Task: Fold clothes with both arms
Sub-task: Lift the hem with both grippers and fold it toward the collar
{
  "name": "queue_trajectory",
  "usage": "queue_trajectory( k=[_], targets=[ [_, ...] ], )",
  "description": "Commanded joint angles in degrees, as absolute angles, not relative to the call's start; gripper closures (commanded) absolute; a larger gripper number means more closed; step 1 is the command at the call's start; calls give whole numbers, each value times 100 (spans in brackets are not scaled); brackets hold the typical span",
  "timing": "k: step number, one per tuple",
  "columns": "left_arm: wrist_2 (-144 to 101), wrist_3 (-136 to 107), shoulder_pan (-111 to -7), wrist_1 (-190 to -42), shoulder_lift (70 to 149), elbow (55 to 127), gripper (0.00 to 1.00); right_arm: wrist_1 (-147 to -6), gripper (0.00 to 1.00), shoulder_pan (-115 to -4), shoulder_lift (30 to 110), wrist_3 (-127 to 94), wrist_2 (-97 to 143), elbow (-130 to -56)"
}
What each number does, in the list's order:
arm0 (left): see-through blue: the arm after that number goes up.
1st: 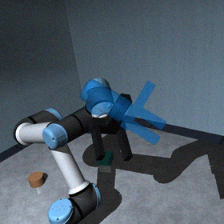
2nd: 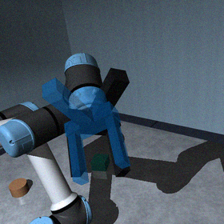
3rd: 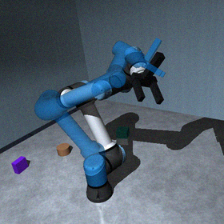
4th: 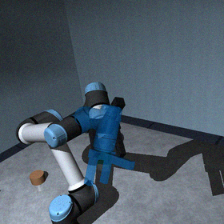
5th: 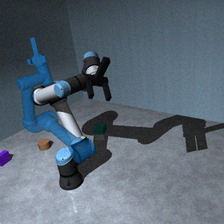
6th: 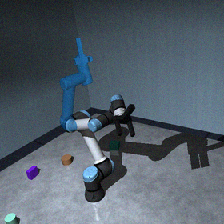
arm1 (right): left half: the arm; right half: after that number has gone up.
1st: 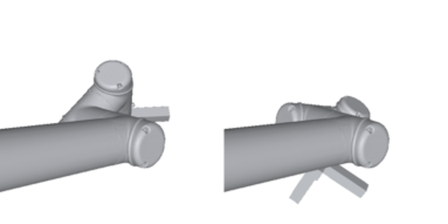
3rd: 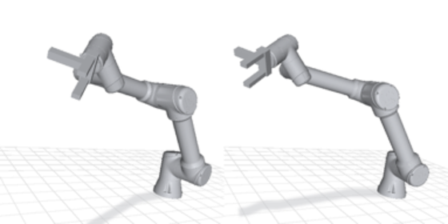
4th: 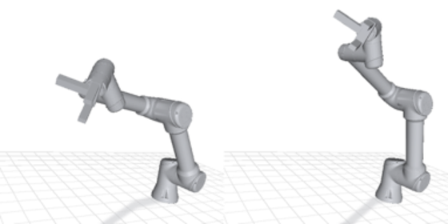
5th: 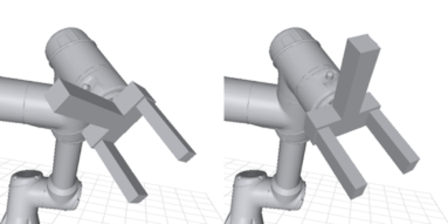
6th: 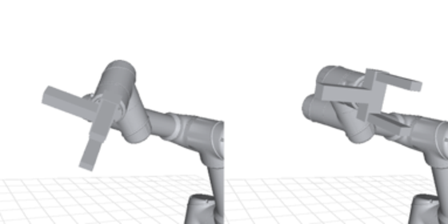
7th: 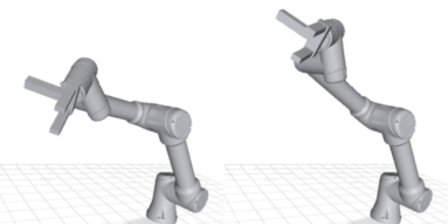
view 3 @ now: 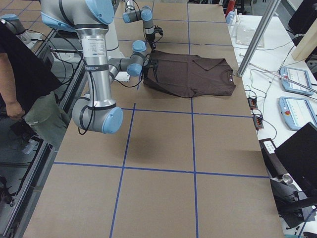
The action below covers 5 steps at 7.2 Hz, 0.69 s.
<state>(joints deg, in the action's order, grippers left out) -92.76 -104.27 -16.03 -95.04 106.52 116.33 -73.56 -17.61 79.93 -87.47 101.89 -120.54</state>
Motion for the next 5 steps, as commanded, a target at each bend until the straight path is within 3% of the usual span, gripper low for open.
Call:
queue_trajectory(
  k=[1,5],
  targets=[
    [-9255,-10415,-1617,-9237,10591,12232,100,-7365,100,-1793,8103,-8754,10519,-12426],
    [-9325,-9935,-1163,-8827,10302,13399,100,-7374,100,-1688,8804,-8754,11038,-13339]
  ],
)
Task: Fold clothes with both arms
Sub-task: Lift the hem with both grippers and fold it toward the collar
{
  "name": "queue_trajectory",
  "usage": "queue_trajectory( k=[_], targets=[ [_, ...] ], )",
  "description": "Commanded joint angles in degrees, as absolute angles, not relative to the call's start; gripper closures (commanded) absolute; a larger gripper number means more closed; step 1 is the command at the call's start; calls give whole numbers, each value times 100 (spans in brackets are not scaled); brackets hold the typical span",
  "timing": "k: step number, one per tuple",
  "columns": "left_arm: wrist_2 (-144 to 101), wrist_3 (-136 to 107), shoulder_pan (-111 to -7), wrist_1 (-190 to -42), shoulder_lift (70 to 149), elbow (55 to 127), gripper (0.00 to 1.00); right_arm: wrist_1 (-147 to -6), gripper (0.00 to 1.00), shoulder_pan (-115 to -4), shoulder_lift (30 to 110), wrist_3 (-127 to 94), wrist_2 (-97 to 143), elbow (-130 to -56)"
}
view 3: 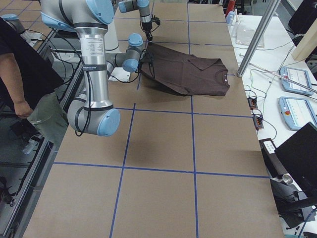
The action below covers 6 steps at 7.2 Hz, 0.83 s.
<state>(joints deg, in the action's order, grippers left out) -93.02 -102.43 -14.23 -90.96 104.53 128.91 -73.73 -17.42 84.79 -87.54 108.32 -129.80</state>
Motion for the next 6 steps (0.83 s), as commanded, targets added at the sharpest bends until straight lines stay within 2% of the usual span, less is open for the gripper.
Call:
queue_trajectory(
  k=[1,2,3,5,6],
  targets=[
    [-9377,-9853,-856,-8337,10266,13986,100,-7374,100,-1627,8989,-8754,11135,-13594],
    [-9395,-9913,-339,-7871,10257,14540,100,-7374,100,-1591,9122,-8754,11336,-13788],
    [-9404,-10027,-134,-7849,10300,14598,100,-7374,100,-1591,9106,-8754,11407,-13834],
    [-9378,-9514,-280,-7857,10371,14502,100,-7374,100,-1756,8870,-8632,11356,-13485],
    [-9456,-9092,-873,-7857,10371,14398,100,-7383,100,-2149,8503,-8030,11373,-13117]
  ],
)
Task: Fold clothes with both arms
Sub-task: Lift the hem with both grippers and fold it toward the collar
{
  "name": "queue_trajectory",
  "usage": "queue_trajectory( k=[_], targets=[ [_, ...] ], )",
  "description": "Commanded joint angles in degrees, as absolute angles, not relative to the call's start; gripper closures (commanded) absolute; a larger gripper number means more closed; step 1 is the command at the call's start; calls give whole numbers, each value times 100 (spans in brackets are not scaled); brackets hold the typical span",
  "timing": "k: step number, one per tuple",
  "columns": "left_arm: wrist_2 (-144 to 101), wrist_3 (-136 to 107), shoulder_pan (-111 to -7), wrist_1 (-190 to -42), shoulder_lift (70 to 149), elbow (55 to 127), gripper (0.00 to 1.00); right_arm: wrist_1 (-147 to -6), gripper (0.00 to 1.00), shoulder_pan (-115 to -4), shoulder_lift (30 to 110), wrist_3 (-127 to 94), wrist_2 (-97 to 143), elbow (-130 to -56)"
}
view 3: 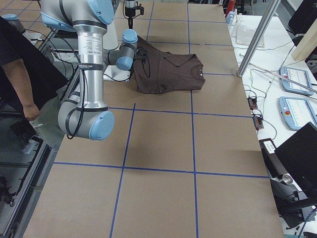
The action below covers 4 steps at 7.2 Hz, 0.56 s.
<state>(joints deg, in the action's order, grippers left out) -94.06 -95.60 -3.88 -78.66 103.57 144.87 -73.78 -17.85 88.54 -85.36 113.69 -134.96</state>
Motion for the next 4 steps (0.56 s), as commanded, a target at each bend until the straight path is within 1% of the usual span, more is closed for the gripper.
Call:
queue_trajectory(
  k=[1,2,4],
  targets=[
    [-9753,-8522,-1549,-7857,10415,14205,100,-7392,100,-2545,8395,-7459,11390,-12852],
    [-10043,-7977,-2217,-7884,10476,13890,100,-7400,100,-2975,8167,-6740,11425,-12580],
    [-10107,-7131,-3186,-8023,11124,12742,100,-7444,100,-3758,7545,-6075,11426,-11695]
  ],
)
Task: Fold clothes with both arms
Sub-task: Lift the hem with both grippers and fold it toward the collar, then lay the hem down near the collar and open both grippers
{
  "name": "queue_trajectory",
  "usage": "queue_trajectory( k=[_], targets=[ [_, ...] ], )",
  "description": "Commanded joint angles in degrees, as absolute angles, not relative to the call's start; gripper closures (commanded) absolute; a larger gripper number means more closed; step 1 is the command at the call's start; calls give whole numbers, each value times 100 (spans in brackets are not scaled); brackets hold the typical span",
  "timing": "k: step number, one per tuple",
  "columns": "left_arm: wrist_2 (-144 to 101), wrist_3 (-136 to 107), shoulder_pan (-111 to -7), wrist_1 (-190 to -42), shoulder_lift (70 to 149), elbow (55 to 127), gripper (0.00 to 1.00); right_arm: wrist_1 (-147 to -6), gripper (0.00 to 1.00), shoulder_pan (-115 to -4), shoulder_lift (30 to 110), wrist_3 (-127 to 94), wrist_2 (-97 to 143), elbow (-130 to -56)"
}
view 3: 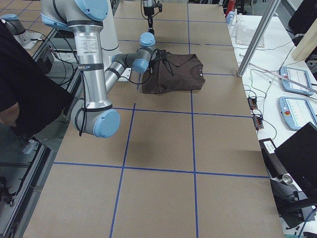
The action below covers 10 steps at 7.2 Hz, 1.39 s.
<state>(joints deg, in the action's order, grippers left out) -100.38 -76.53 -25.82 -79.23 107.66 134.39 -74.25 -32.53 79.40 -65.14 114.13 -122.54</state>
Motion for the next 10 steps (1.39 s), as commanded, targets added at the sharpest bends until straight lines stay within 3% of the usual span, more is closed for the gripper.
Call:
queue_trajectory(
  k=[1,3,5,8,10],
  targets=[
    [-10107,-6997,-3417,-8625,11197,12100,100,-7401,100,-3997,7254,-5934,11408,-11159],
    [-10116,-6953,-3883,-10119,11223,10816,100,-7383,100,-4227,6612,-5976,11408,-10234],
    [-10108,-6761,-4173,-10738,11389,9971,100,-7383,100,-4403,6224,-5968,11426,-9600],
    [-10108,-6758,-4307,-10846,11740,9512,100,-7383,100,-4544,5838,-5994,11426,-9064],
    [-10107,-6767,-4298,-10863,12215,8809,100,-7374,100,-4562,5381,-6003,11417,-8423]
  ],
)
